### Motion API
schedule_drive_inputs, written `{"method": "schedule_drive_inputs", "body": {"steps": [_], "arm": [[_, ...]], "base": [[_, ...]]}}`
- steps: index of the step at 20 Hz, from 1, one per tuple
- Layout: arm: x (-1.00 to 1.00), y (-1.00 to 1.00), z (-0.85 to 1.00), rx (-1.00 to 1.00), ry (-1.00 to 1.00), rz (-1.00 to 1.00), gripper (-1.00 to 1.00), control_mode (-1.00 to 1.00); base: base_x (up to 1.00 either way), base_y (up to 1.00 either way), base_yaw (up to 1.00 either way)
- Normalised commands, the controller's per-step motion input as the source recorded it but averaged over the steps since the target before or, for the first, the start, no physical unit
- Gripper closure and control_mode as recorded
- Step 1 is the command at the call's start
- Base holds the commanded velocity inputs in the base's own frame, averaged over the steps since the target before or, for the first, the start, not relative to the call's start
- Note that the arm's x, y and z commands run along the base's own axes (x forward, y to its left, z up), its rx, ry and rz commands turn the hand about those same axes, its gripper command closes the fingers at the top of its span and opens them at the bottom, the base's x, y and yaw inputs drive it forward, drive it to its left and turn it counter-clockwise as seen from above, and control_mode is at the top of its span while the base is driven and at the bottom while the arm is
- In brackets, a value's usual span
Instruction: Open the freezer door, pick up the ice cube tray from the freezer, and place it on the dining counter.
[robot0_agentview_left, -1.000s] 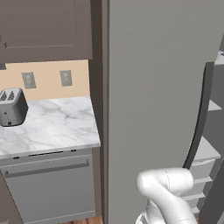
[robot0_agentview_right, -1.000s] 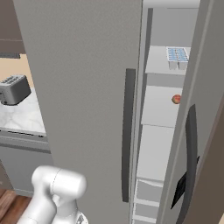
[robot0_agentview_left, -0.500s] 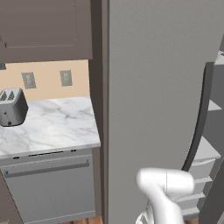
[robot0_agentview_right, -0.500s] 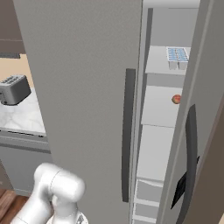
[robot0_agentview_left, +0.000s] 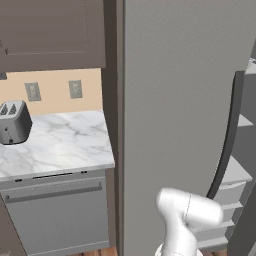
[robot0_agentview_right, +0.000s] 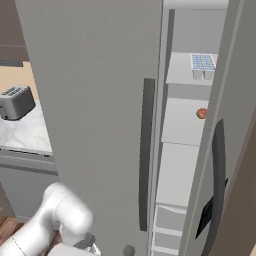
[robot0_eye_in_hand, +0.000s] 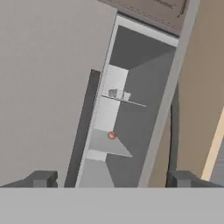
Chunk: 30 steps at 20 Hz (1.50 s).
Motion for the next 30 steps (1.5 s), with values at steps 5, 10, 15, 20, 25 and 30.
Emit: {"method": "schedule_drive_inputs", "body": {"steps": [5,10,15,20,25,30], "arm": [[0.96,0.5,0.17,0.0,-0.03,-0.42,-1.0,-1.0],[1.0,0.4,0.24,0.0,-0.02,-0.38,-1.0,-1.0],[1.0,0.26,0.12,0.0,0.0,-0.35,-1.0,-1.0],[1.0,-0.01,0.0,0.02,0.0,-0.38,-1.0,-1.0],[0.97,-0.39,-0.07,0.11,-0.01,-0.3,-1.0,-1.0],[0.85,-0.65,-0.16,0.15,-0.06,-0.23,-1.0,-1.0]], "base": [[0.0,0.0,0.0],[0.0,0.0,0.0],[0.0,0.0,0.0],[0.0,0.0,0.0],[0.0,0.0,0.0],[0.0,0.0,0.0]]}}
